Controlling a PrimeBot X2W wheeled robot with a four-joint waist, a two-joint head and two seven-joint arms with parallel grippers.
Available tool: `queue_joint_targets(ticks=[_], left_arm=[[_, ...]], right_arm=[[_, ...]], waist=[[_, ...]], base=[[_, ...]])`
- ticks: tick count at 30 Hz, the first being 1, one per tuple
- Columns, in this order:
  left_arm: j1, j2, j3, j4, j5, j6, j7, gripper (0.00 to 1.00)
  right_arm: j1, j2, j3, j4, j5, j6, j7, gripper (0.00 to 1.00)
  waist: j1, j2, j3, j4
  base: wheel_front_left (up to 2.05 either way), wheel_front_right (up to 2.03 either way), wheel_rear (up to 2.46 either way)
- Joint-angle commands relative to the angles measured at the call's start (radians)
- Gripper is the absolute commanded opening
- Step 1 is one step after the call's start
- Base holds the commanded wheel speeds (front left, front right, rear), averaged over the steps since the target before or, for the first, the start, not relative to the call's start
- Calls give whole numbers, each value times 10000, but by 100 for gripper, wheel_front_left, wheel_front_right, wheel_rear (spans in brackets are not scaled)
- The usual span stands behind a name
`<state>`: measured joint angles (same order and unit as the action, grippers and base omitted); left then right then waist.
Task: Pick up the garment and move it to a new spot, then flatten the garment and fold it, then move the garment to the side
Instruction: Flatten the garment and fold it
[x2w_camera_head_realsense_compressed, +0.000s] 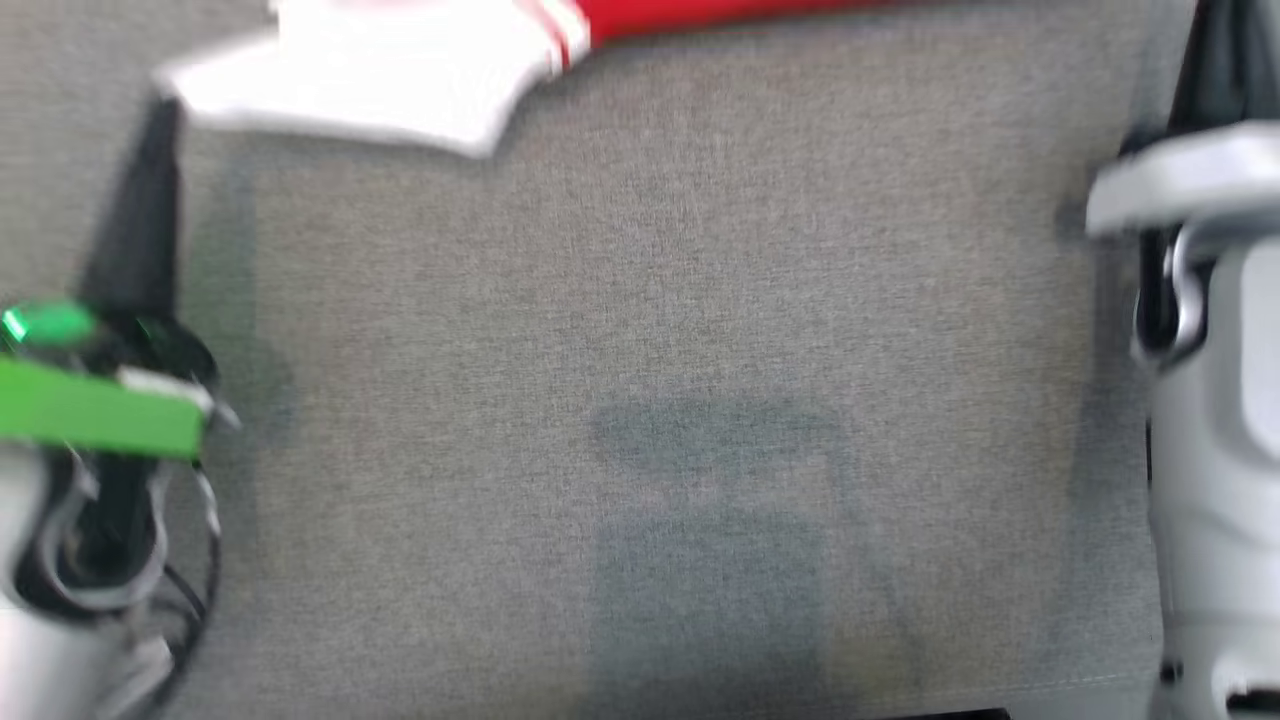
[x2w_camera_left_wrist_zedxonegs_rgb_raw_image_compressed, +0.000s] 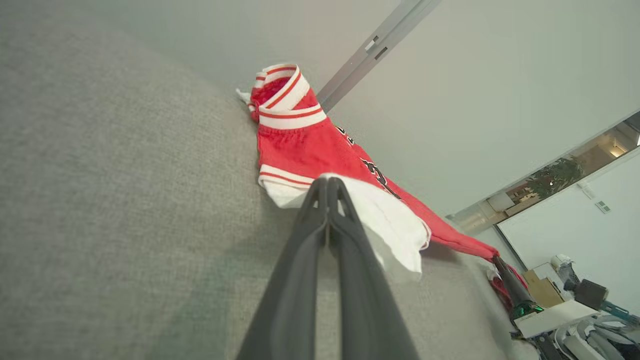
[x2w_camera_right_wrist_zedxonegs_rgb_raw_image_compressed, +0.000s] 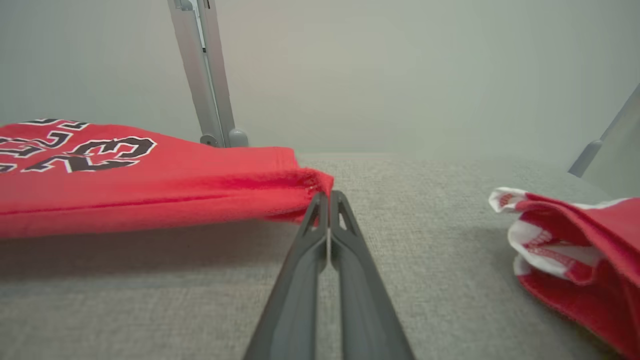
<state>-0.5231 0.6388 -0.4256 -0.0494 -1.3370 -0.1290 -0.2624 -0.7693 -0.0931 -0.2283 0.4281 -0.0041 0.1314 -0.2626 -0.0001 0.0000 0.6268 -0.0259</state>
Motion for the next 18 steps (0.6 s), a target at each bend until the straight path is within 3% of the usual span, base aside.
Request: queue_joint_targets(ticks=[1, 10, 18], left_arm=[[520, -79, 85, -11, -16, -35, -24, 0], [3677, -1509, 981, 924, 776, -32, -29, 0], [5538, -2648, 2066, 1559, 1200, -9, -37, 0]], right_arm=[[547, -159, 95, -147, 67, -17, -29, 0], [3812, -551, 265, -876, 700, -20, -29, 0], [5902, -710, 103, -1607, 843, -29, -29, 0]], waist=[[1, 0, -1409, 176], [1, 0, -3198, 474], [1, 0, -4087, 568]], base=[[0, 0, 0], [0, 0, 0], [0, 0, 0]])
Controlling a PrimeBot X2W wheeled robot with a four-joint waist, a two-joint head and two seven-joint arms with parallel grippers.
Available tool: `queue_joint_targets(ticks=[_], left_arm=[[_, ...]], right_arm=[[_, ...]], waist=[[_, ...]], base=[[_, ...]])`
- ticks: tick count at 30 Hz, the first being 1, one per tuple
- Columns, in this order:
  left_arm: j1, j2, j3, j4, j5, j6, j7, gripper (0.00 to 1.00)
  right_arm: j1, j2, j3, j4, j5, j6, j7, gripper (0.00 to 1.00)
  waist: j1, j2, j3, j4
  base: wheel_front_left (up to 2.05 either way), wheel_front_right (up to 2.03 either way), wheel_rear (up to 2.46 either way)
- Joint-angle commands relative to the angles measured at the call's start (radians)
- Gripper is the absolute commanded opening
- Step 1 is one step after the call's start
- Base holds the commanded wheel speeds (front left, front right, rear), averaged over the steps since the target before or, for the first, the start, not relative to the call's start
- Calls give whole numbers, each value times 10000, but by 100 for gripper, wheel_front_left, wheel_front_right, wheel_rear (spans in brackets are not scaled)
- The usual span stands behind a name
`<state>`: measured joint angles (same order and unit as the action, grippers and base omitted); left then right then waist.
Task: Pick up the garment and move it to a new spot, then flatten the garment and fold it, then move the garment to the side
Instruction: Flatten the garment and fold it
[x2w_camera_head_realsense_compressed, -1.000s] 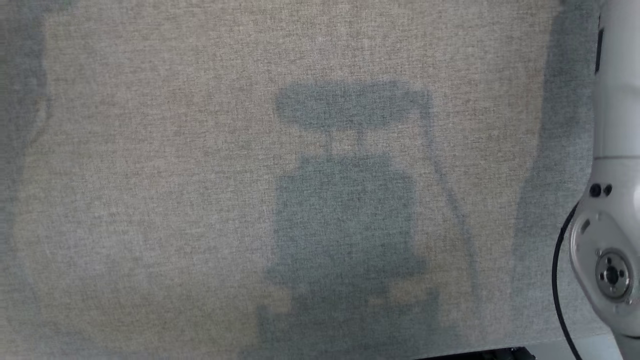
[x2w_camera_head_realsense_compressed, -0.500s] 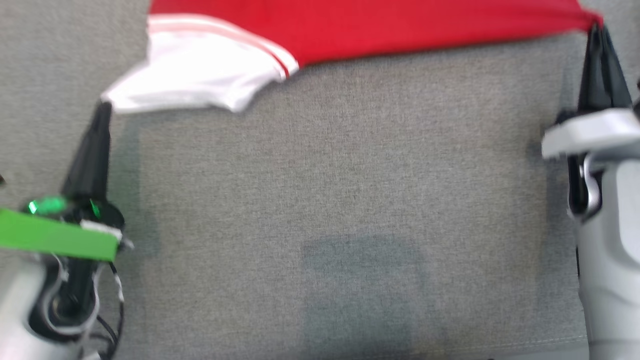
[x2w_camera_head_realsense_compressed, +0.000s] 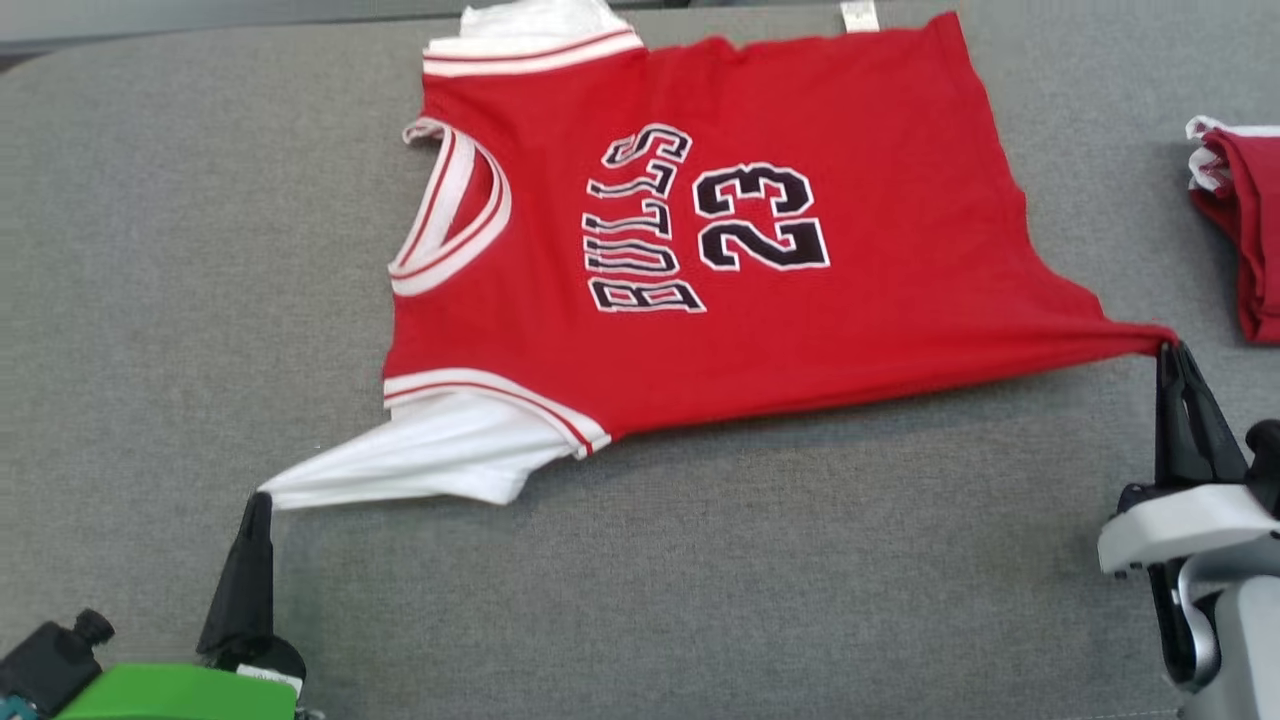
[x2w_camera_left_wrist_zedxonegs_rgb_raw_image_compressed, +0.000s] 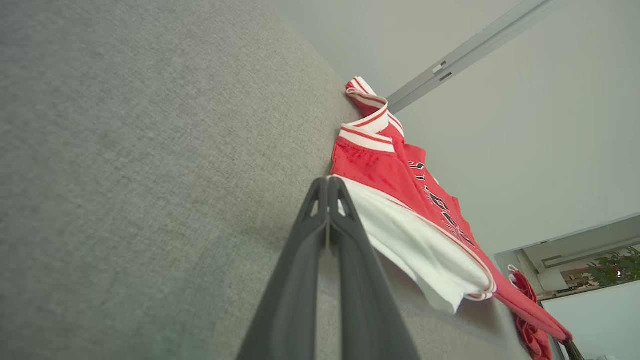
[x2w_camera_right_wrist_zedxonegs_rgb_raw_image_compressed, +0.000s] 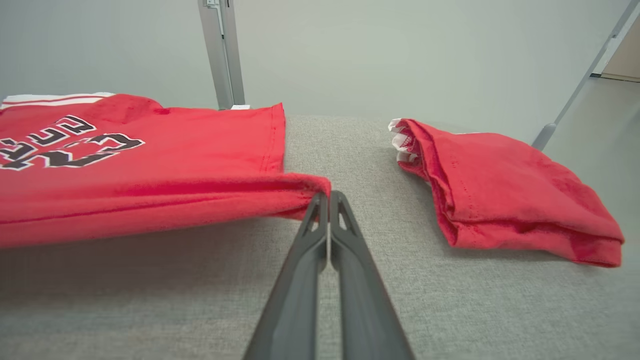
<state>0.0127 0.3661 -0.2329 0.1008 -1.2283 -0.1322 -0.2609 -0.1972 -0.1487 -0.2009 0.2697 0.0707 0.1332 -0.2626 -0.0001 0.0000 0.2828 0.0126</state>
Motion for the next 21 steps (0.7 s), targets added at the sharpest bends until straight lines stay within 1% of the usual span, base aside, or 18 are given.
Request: queue_joint_targets(ticks=[1, 5, 10, 14, 17, 21], left_arm=[[389, 28, 183, 43, 187, 23, -54, 0], [1079, -25, 135, -117, 268, 25, -62, 0], [1679, 168, -205, -413, 369, 25, -62, 0], [1851, 256, -348, -615, 360, 25, -55, 0], [1721, 246, -366, -791, 211, 25, 50, 0], [942, 84, -463, -697, 223, 59, 212, 0]], right_arm=[[424, -171, -220, -126, 96, -46, -29, 0], [1277, -75, -457, -567, 144, -46, -29, 0], [2119, 26, -519, -1012, 247, -46, -30, 0], [2435, -3, -467, -1234, 272, -45, -30, 0], [2528, -15, -416, -1368, 225, -45, -30, 0], [2124, 71, -259, -1092, 119, -43, -30, 0]], waist=[[1, 0, -722, 199], [1, 0, -928, 267], [1, 0, -958, 302], [1, 0, -985, 294], [1, 0, -996, 274], [1, 0, -902, 236]], base=[[0, 0, 0], [0, 0, 0], [0, 0, 0], [0, 0, 0], [0, 0, 0], [0, 0, 0]])
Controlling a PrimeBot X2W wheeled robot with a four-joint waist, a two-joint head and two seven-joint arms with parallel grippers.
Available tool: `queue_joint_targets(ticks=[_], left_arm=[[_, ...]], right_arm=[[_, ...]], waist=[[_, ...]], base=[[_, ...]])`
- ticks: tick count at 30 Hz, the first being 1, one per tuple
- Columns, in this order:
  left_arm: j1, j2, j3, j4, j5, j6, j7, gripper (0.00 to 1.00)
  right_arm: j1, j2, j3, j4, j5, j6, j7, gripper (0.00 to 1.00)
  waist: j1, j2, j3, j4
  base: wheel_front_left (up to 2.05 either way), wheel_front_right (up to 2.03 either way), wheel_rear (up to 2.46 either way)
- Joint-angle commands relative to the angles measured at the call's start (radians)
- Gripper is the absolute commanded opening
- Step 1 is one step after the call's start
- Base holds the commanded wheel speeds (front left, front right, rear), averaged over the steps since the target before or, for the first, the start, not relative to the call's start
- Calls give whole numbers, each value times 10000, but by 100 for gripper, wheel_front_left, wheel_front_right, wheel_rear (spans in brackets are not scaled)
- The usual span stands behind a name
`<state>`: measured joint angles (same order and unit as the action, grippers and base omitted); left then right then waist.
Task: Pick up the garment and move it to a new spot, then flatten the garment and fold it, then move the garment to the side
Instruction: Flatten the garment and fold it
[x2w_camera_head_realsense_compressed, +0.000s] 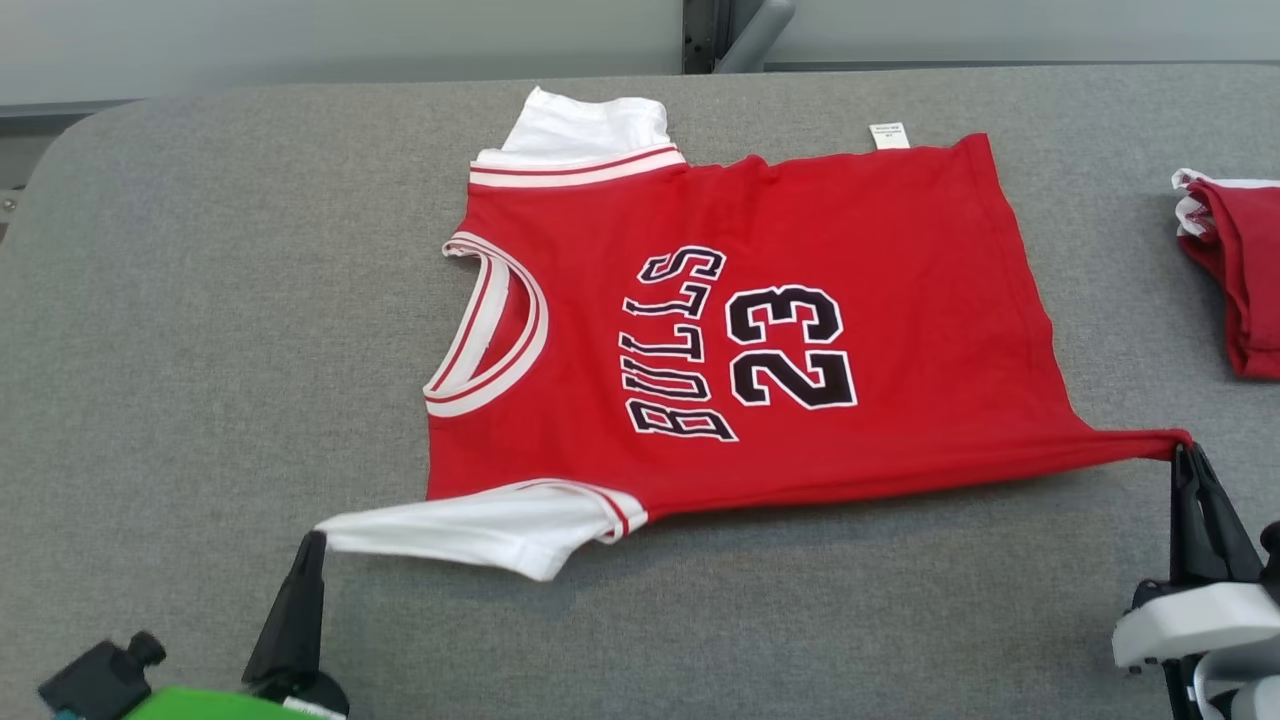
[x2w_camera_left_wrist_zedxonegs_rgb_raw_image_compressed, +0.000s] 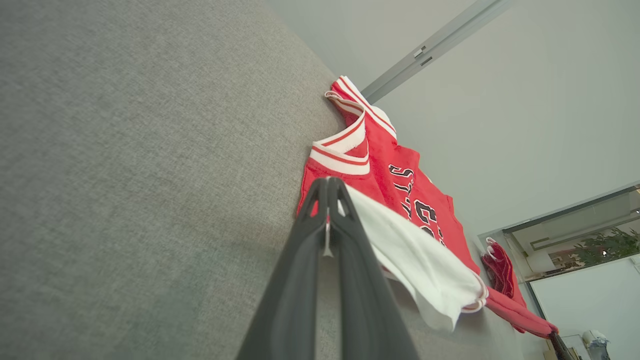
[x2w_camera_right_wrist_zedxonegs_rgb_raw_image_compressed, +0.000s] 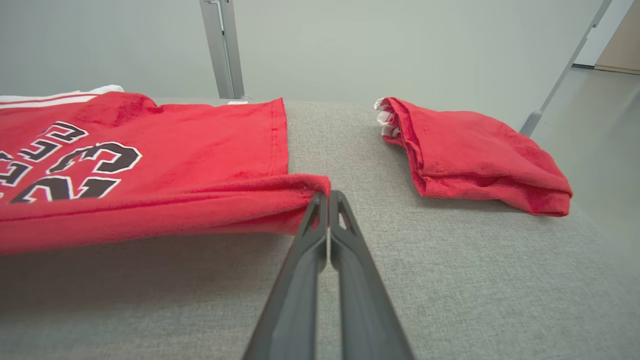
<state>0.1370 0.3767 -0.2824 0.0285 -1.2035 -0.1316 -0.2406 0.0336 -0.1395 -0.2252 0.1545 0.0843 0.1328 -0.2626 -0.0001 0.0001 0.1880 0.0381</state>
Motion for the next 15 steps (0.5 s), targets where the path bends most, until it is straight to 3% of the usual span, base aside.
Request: queue_joint_targets(ticks=[1, 8, 15], left_arm=[[-537, -94, -19, 88, -12, 52, 52, 0], [-2486, -590, -211, 1075, -12, 34, 159, 0], [-4568, -672, -568, 2136, 166, 18, 92, 0]], right_arm=[[-356, 35, -29, 163, 79, -38, -30, 0], [-1742, 257, 209, 1158, -175, -32, -28, 0], [-3287, 501, 186, 1972, -489, -30, -28, 0]], waist=[[1, -1, 87, -14], [1, -1, 624, -82], [1, -1, 1427, -210]], base=[[0, 0, 0], [0, 0, 0], [0, 0, 0]])
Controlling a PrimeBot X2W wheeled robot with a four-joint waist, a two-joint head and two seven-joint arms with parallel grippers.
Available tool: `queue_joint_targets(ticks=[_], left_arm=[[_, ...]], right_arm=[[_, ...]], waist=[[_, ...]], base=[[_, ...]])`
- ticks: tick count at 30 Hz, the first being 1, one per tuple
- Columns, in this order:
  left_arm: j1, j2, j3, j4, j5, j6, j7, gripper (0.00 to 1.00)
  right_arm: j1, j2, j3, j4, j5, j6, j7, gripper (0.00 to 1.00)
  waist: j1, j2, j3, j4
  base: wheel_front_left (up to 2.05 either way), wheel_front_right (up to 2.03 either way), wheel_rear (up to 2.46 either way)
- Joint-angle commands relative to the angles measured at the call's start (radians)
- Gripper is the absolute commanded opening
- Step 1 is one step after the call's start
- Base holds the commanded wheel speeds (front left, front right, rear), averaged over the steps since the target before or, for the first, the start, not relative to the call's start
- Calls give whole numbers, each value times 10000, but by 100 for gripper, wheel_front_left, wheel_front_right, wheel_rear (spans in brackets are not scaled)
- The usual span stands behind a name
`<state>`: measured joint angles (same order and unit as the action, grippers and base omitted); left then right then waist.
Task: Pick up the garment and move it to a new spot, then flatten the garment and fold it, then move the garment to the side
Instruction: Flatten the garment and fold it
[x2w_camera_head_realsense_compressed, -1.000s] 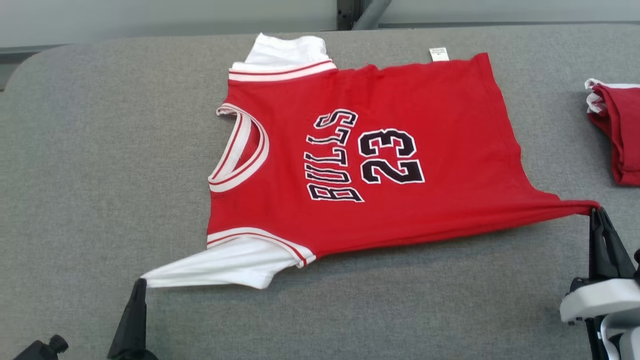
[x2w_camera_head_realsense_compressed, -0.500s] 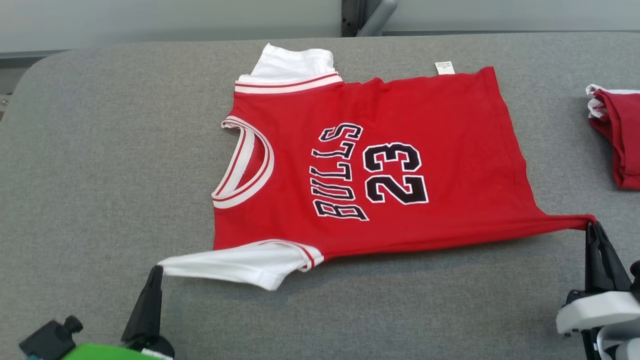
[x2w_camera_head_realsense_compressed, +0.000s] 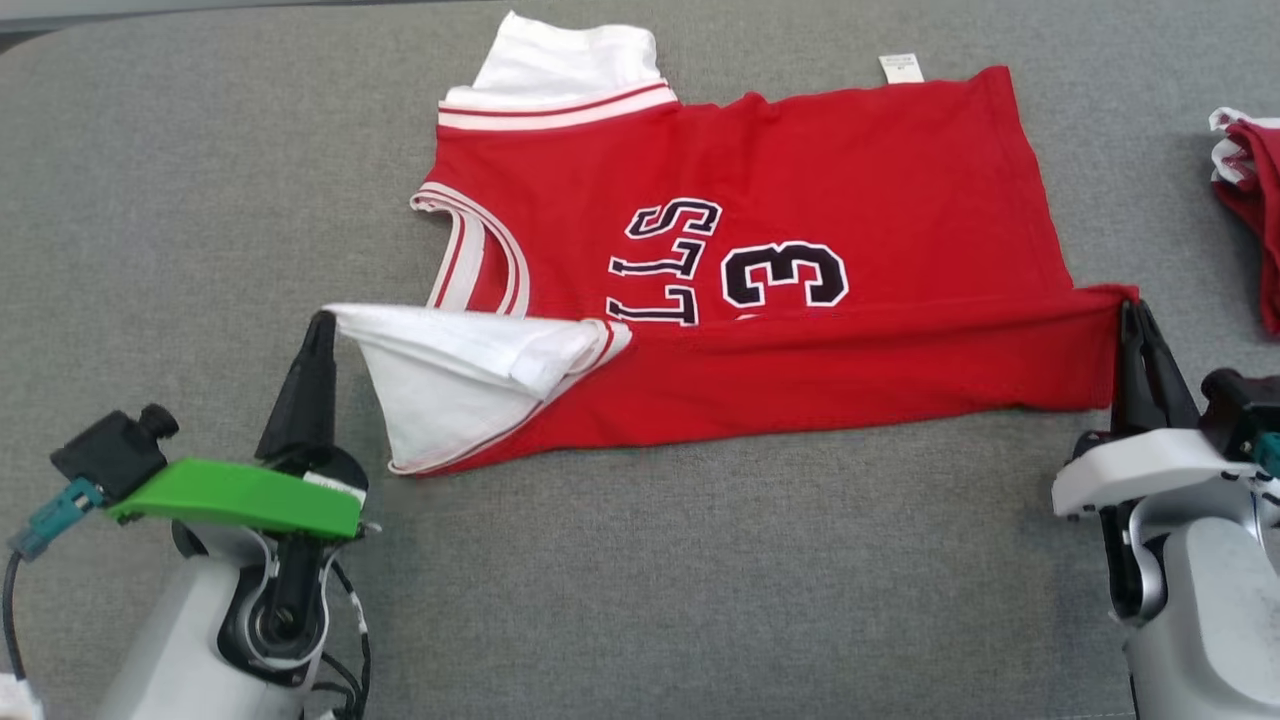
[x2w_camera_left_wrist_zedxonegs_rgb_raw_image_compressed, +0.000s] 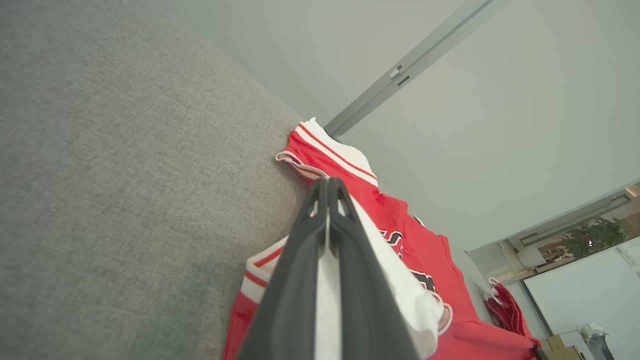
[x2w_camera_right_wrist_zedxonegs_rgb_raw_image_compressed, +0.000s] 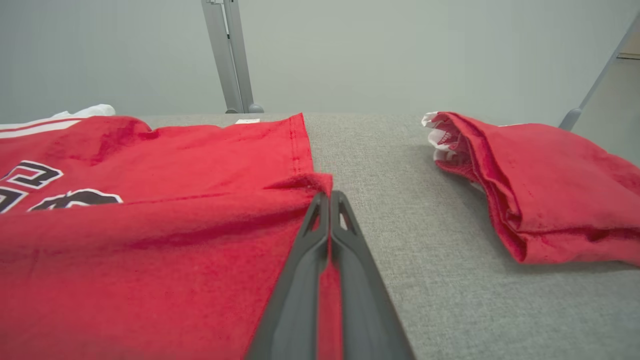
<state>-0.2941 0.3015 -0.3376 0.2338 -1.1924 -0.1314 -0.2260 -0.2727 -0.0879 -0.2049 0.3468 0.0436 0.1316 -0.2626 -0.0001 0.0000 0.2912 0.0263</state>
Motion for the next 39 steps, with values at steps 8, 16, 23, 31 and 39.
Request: queue_joint_targets(ticks=[8, 16, 23, 31, 39], left_arm=[[-1905, 443, -828, 952, 107, 12, -157, 0], [-2584, 723, -1583, 1767, 61, 13, -323, 95], [-1995, 799, -1116, 1518, 179, 12, -395, 100], [115, 700, -822, -167, 158, 12, -393, 100], [1147, 1264, -1919, -755, -479, 12, -34, 100]], right_arm=[[-1536, 182, -115, 701, -510, -19, -30, 0], [-2241, 309, -409, 1563, -754, -19, -30, 89], [-1675, 345, -801, 768, -445, -19, -30, 100], [-295, 362, -729, 171, 331, -17, -30, 100], [362, 349, 75, 677, 1424, -17, -30, 100]], waist=[[1, 0, 1291, -231], [1, 0, 1620, -188], [1, 0, 1160, -170], [1, 0, 390, -164], [1, 0, 94, -203]], base=[[0, 0, 0], [0, 0, 0], [0, 0, 0], [0, 0, 0], [0, 0, 0]])
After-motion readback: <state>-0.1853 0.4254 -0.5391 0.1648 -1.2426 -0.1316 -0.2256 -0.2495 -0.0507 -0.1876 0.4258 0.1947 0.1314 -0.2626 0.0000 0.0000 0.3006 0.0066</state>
